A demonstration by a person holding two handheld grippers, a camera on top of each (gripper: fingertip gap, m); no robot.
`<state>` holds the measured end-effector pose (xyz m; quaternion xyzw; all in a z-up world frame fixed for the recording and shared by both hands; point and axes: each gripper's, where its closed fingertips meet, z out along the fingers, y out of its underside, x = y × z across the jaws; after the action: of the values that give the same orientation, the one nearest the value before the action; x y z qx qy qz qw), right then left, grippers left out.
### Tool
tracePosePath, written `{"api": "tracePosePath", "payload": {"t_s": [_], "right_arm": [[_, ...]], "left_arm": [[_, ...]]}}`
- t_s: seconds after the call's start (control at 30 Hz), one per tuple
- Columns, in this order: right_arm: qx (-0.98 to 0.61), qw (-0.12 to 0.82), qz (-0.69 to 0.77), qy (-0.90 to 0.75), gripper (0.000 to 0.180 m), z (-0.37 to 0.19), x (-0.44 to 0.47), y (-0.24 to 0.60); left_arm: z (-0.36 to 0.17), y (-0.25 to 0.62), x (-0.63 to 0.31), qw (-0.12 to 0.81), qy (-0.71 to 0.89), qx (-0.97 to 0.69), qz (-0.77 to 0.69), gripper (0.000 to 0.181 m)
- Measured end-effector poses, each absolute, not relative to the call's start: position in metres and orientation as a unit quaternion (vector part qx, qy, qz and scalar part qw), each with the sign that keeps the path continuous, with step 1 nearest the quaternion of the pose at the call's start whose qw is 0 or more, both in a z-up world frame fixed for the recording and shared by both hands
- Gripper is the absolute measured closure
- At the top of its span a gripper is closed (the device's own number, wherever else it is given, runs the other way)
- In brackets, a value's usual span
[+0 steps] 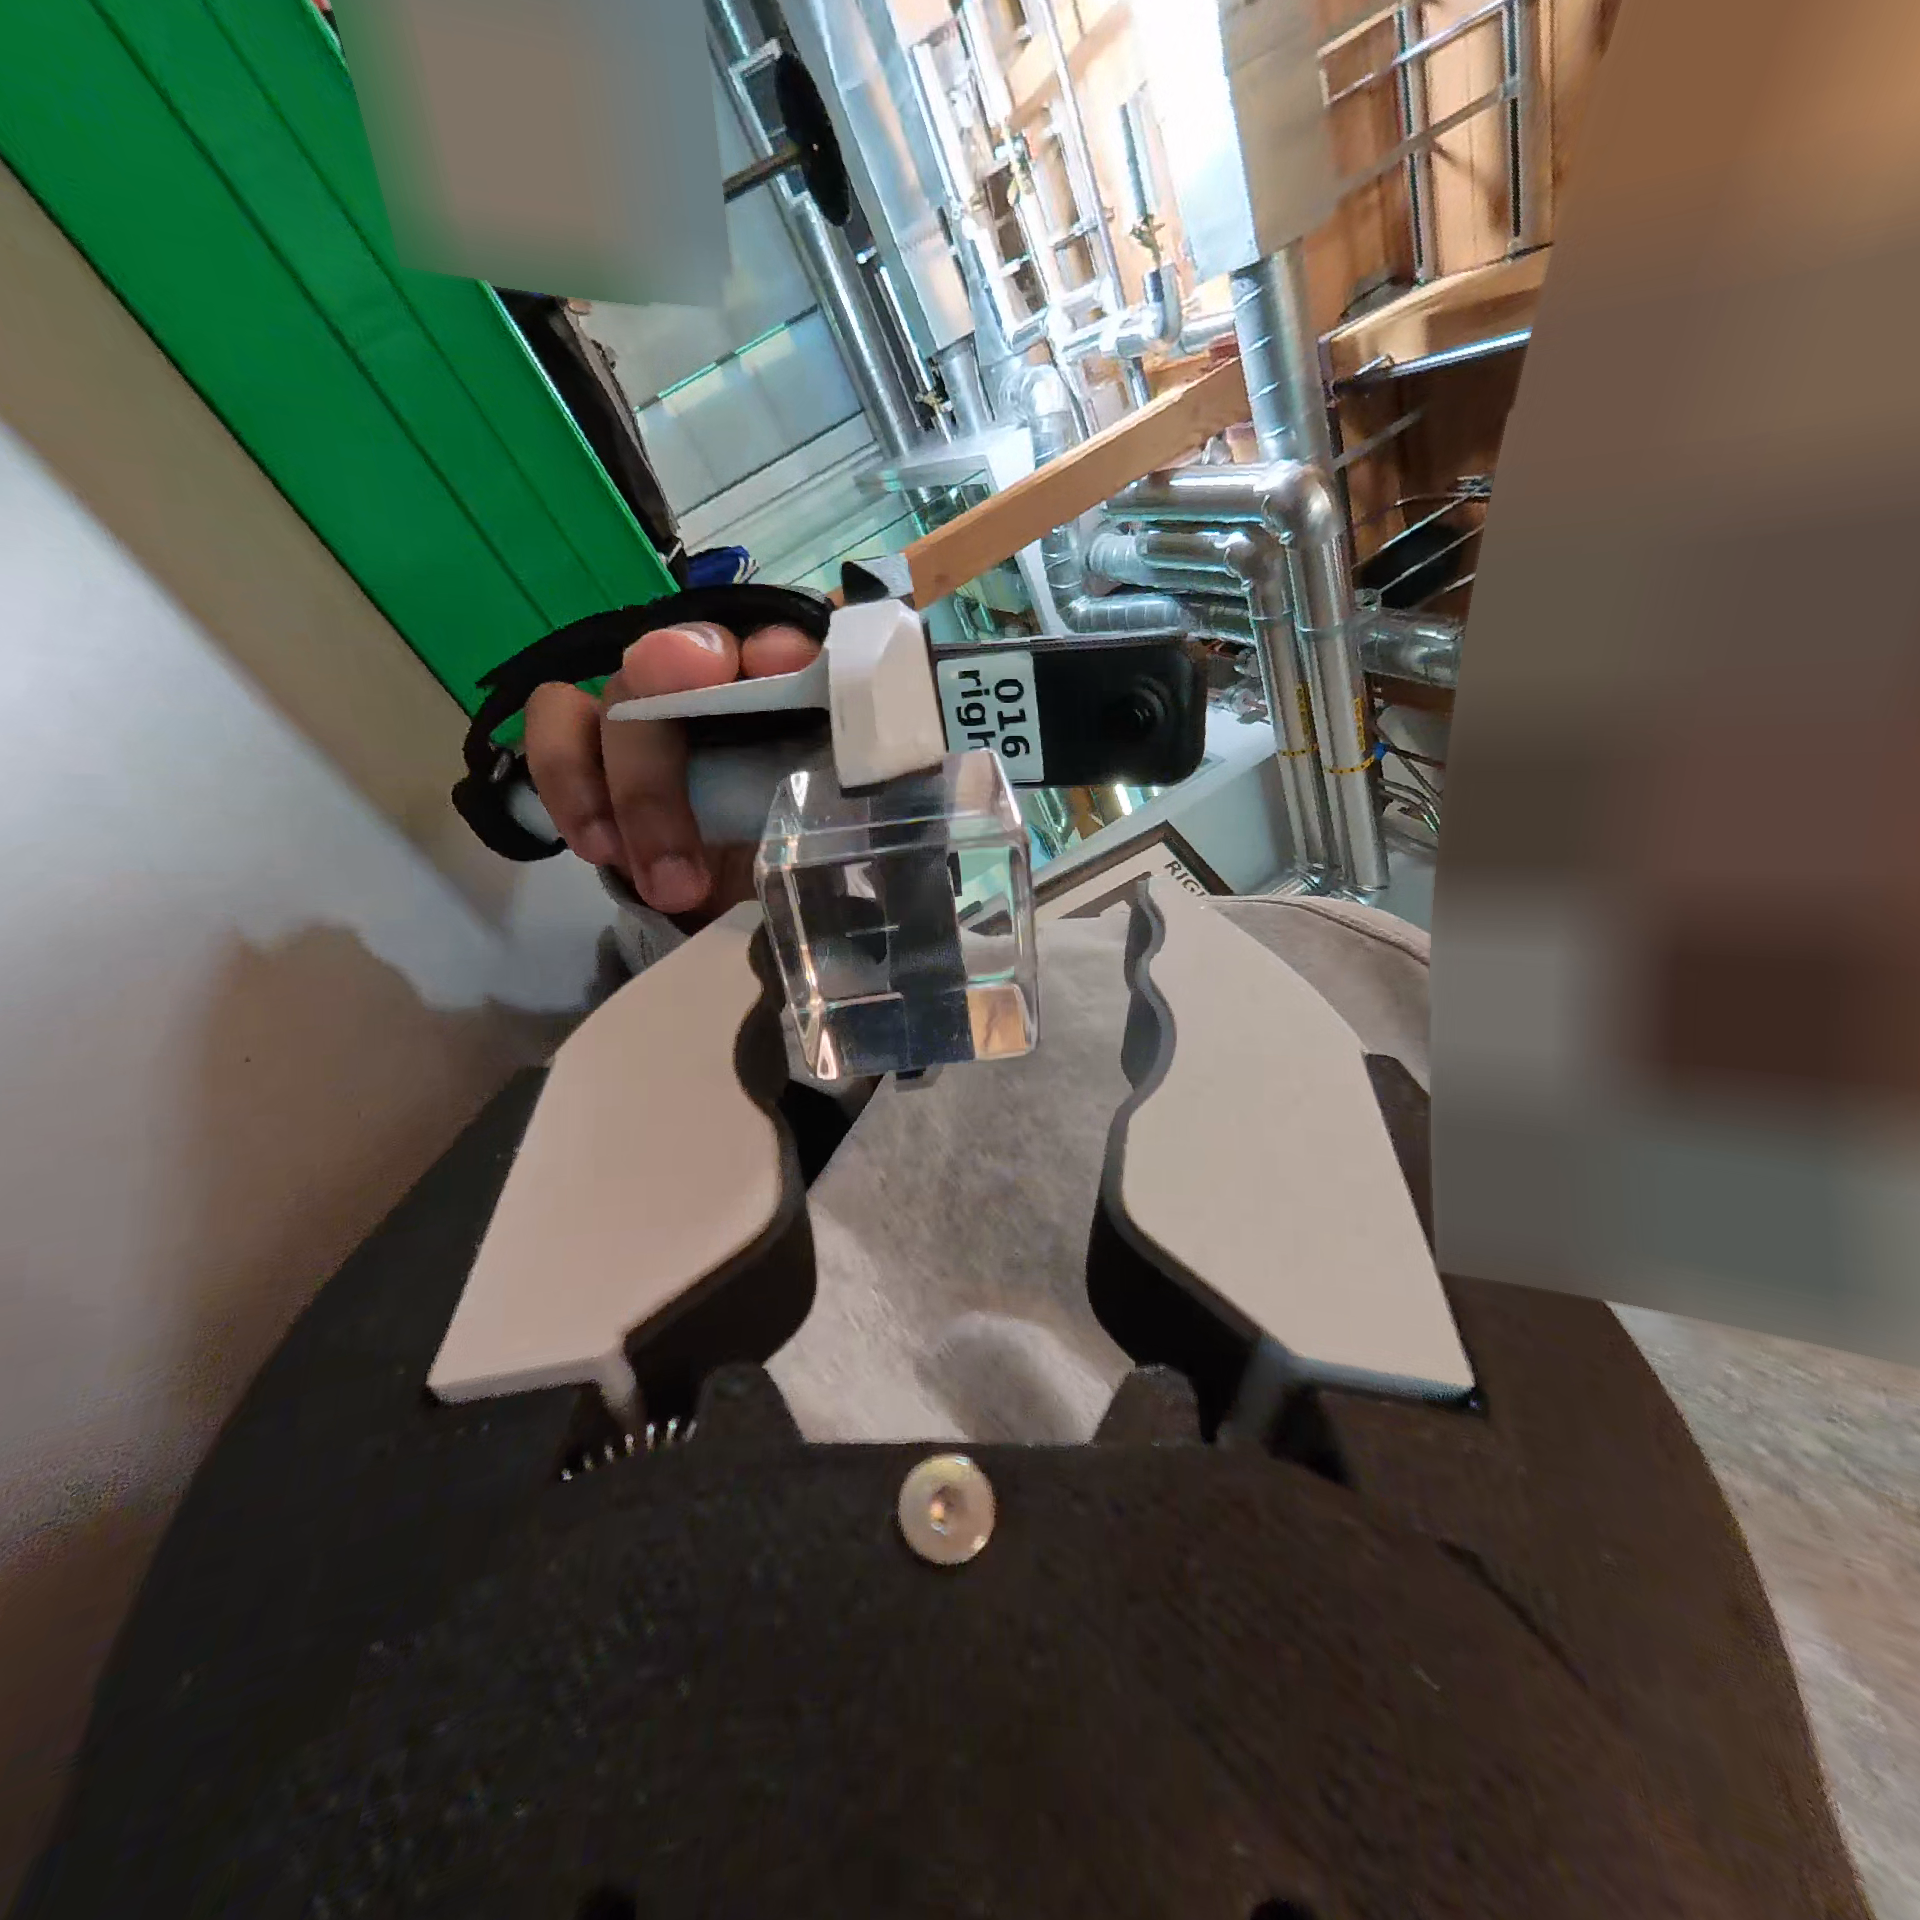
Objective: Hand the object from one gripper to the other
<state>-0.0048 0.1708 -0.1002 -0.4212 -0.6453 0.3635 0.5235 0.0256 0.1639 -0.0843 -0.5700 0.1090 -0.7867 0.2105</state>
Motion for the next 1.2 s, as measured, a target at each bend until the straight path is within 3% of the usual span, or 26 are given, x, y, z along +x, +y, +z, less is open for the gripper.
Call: {"api": "tracePosePath", "payload": {"t_s": [0.23,0.5,0.63,0.8,1.2], "right_arm": [[-0.395,0.533,0.33,-0.671,0.134,-0.104,-0.007,0.164],[-0.396,0.539,0.316,-0.673,0.134,-0.105,-0.008,0.165],[-0.414,0.544,0.315,-0.658,0.122,-0.106,-0.01,0.171],[-0.466,0.52,0.411,-0.586,0.103,-0.094,-0.006,0.184],[-0.538,0.392,0.644,-0.377,0.1,-0.069,0.011,0.213]], "left_arm": [[-0.091,0.16,0.031,0.189,0.103,-0.58,-0.786,0.131],[-0.093,0.162,0.031,0.2,0.098,-0.59,-0.776,0.134],[-0.094,0.167,0.029,0.208,0.09,-0.594,-0.772,0.134],[-0.094,0.176,0.02,0.235,0.079,-0.597,-0.763,0.135],[-0.094,0.195,-0.001,0.41,0.187,-0.642,-0.62,0.134]]}}
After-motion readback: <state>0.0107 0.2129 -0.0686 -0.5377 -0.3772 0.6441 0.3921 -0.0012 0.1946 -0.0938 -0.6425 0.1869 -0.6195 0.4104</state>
